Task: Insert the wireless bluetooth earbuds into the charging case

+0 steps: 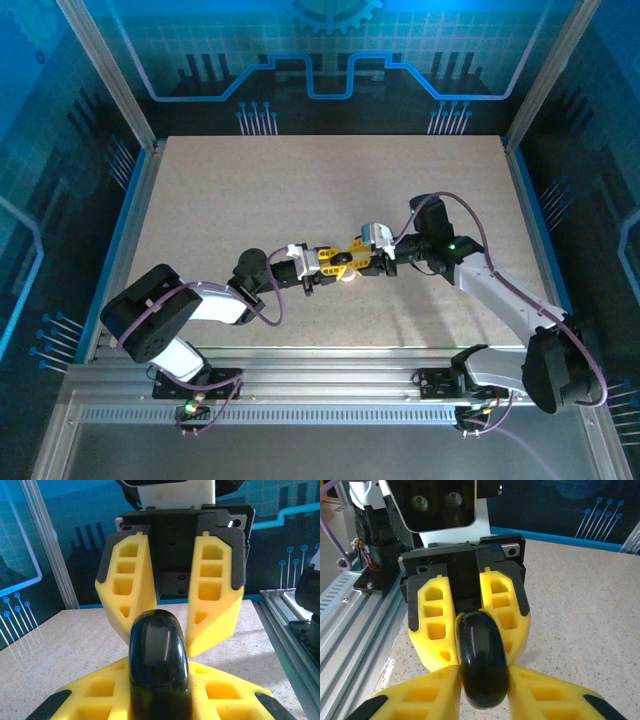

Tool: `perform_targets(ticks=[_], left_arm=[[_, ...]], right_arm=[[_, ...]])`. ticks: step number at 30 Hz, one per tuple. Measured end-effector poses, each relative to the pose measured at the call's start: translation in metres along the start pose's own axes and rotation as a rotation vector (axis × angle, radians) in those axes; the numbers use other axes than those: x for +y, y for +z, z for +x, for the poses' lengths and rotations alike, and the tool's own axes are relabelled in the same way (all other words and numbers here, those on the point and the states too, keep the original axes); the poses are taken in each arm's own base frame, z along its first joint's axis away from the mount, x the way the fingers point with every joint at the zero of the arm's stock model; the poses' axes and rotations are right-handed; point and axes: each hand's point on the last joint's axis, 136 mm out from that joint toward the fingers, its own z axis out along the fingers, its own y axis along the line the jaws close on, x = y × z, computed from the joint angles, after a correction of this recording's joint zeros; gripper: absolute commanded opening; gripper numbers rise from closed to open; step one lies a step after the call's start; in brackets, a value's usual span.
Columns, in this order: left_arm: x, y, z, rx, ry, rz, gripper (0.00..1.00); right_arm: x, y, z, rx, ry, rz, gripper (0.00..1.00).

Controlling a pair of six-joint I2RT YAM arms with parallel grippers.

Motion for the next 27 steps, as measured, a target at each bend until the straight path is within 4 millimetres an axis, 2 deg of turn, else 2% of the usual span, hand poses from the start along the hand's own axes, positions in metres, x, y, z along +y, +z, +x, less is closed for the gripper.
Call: perform_targets(ticks=[3,8,14,16,19,27], left_arm=[[0.000,0.000,0.000,0.001,0.000,0.000,0.23],[0.000,0.000,0.001,0.001,-0.001,0.002,0.31],[0.004,0.001,0.006,0.011,-0.002,-0.026,0.67],[0.009,0.001,0.013,0.029,-0.017,-0.054,0.75],[0.015,0.001,0.027,0.061,-0.034,-0.094,0.81],[0.033,-0.003,0.066,0.156,-0.084,-0.210,0.84]], right_arm=[[-0.001,0.000,0.000,0.007,-0.013,-0.003,0.14],[0.000,-0.001,0.001,0.018,-0.017,-0.004,0.11],[-0.001,0.000,0.007,0.039,0.004,-0.003,0.11],[-0.010,-0.002,0.015,0.071,0.036,0.012,0.11],[-0.027,-0.008,0.029,0.135,0.097,0.046,0.11],[-0.069,-0.030,0.093,0.383,0.375,0.162,0.12]])
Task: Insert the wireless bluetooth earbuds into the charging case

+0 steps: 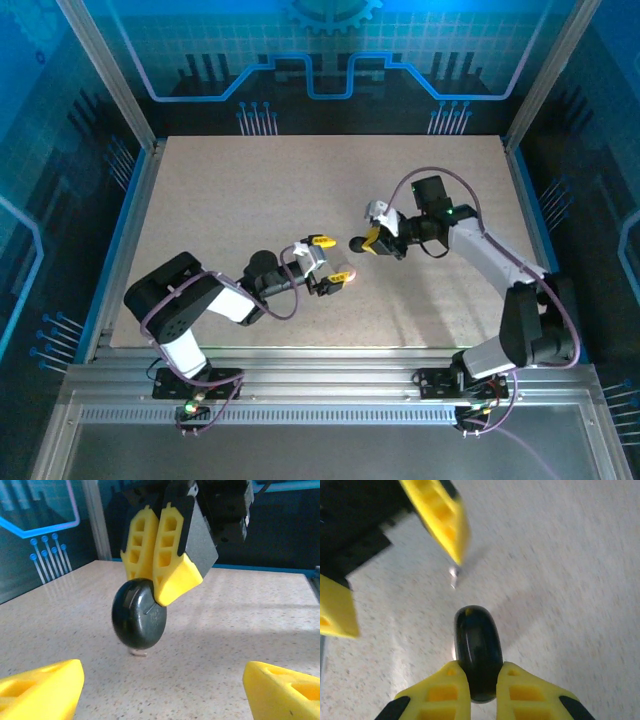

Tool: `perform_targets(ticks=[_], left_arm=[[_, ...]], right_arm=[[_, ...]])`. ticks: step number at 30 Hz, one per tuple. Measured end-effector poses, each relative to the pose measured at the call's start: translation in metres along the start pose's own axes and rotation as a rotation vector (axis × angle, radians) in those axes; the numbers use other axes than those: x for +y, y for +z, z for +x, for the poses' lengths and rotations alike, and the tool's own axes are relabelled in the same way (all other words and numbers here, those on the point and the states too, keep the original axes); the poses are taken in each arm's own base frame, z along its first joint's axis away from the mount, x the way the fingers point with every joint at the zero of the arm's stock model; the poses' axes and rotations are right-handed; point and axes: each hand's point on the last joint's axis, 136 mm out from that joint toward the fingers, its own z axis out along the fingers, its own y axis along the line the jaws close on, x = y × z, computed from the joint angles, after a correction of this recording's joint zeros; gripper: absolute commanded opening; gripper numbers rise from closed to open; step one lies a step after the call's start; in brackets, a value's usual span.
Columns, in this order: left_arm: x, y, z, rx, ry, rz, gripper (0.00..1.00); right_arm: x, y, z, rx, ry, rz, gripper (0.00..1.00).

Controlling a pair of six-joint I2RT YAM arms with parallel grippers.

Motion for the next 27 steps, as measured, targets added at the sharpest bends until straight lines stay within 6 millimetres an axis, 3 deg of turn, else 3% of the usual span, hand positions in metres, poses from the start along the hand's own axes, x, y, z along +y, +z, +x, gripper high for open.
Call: perform_targets(ticks=[8,14,22,27], left_arm=[[0.017,0.000,0.017,0.046,-0.013,-0.095,0.85],[0.026,-0.002,0.020,0.054,-0.014,-0.131,0.85],[0.029,-0.003,0.021,0.057,-0.017,-0.141,0.85],[0.029,-0.003,0.021,0.057,-0.017,-0.141,0.85]], right_arm=[[-0.075,-0.018,0.047,0.184,0.325,0.117,0.13],[-0.111,-0.036,0.072,0.257,0.474,0.176,0.14],[-0.131,-0.018,0.114,0.367,0.637,0.126,0.14],[-0.137,-0.020,0.131,0.393,0.725,0.109,0.15]])
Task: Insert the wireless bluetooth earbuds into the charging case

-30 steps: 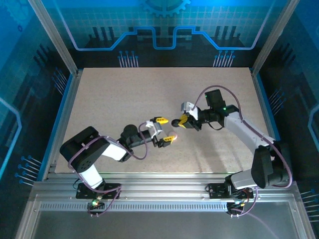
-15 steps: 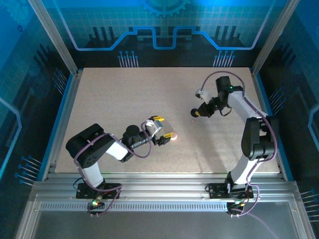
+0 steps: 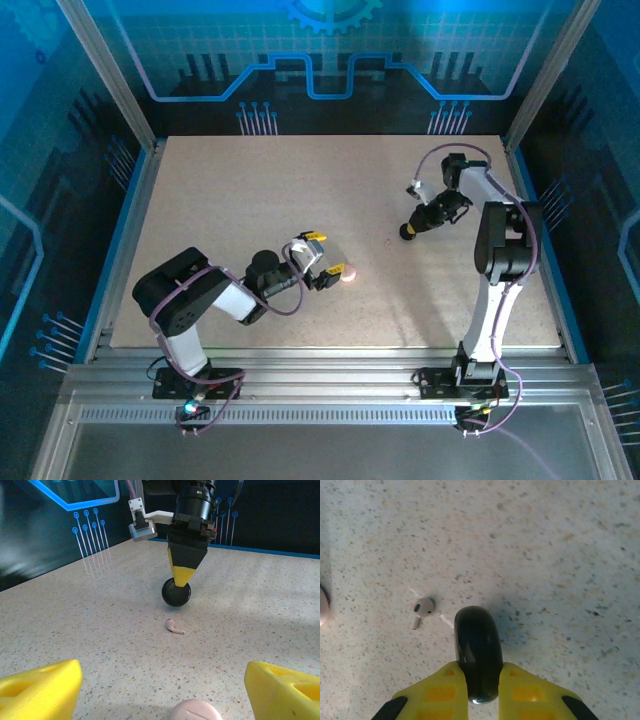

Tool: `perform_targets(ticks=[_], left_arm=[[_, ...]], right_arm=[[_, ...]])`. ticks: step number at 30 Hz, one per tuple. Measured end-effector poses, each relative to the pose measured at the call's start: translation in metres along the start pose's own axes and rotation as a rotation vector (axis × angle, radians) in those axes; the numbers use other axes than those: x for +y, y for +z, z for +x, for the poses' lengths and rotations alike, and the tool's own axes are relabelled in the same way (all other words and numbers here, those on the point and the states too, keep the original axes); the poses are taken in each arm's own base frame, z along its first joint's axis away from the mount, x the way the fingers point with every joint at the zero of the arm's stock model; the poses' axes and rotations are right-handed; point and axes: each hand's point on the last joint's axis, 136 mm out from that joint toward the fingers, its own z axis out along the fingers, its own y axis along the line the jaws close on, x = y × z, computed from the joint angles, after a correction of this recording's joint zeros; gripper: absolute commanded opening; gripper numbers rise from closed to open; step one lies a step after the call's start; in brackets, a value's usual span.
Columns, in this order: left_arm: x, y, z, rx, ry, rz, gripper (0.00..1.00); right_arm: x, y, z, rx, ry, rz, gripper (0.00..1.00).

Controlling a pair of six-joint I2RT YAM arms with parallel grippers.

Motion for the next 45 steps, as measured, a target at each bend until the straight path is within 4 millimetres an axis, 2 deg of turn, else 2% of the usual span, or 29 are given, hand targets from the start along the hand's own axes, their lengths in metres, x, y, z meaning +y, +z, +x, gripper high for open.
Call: perform_targets(ticks=[6,12,17,23,36,40,45], left_arm=[[0.001,0.000,0.000,0.000,-0.002,0.003,0.84],[0.000,0.000,0.000,0.000,-0.021,0.004,0.83],[-0.001,0.000,0.000,-0.001,-0.027,0.015,0.83],[-0.003,0.000,0.000,-0.002,-0.027,0.022,0.82],[-0.002,0.000,0.000,-0.002,-0.050,0.021,0.82],[-0.002,-0.001,0.000,-0.001,-0.067,0.019,0.82],[0.000,-0.005,0.005,0.013,-0.122,-0.001,0.81]], right_arm=[[-0.013,-0.003,0.006,0.018,0.067,0.000,0.16],[-0.014,0.000,0.014,0.043,0.106,-0.031,0.19],[-0.015,0.000,0.016,0.052,0.130,-0.025,0.31],[-0.020,-0.001,0.019,0.057,0.150,-0.008,0.40],[-0.029,-0.004,0.021,0.058,0.154,0.046,0.45],[-0.026,-0.012,0.020,0.033,0.158,0.069,0.46],[-0.016,-0.038,0.012,-0.026,0.152,0.124,0.49]])
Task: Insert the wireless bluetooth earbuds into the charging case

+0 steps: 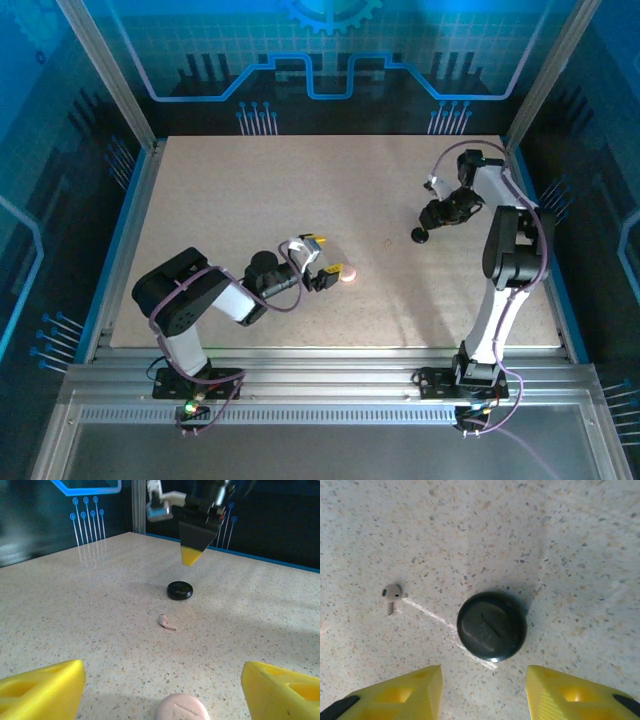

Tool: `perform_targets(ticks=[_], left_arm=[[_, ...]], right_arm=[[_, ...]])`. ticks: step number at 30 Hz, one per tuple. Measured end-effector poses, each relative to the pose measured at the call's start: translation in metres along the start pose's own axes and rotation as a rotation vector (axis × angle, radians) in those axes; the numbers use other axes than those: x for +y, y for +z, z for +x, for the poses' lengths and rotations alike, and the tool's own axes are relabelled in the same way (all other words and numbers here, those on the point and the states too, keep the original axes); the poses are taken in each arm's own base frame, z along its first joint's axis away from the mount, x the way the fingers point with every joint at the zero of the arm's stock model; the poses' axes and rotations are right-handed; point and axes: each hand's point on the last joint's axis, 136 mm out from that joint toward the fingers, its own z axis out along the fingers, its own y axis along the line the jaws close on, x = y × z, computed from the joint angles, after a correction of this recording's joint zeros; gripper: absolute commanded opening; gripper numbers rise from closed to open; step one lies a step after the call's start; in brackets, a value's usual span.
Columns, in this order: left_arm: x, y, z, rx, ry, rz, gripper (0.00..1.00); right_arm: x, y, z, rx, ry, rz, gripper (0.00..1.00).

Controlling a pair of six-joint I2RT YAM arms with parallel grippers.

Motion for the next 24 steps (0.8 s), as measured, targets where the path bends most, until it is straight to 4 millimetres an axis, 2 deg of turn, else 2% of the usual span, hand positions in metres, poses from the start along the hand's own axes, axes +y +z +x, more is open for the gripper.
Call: perform_targets(ticks=[3,5,10,13,19,24], left_arm=[[0.002,-0.007,0.000,0.000,-0.051,-0.024,0.80],[0.003,-0.013,-0.004,-0.009,-0.086,-0.040,0.80],[0.006,-0.029,-0.007,-0.025,-0.170,-0.084,0.78],[0.009,-0.037,-0.002,-0.017,-0.234,-0.113,0.78],[0.016,-0.049,0.017,0.015,-0.408,-0.177,0.73],[0.017,-0.055,0.030,0.032,-0.551,-0.202,0.70]], right_arm=[[0.016,-0.020,-0.002,-0.041,-0.027,0.048,0.50],[0.034,-0.032,-0.002,-0.074,-0.057,0.075,0.52],[0.084,-0.042,0.003,-0.111,-0.093,0.097,0.55],[0.112,-0.034,0.009,-0.104,-0.100,0.093,0.56],[0.162,-0.005,0.024,-0.050,-0.067,0.092,0.59],[0.184,0.010,0.038,-0.018,0.025,0.115,0.61]])
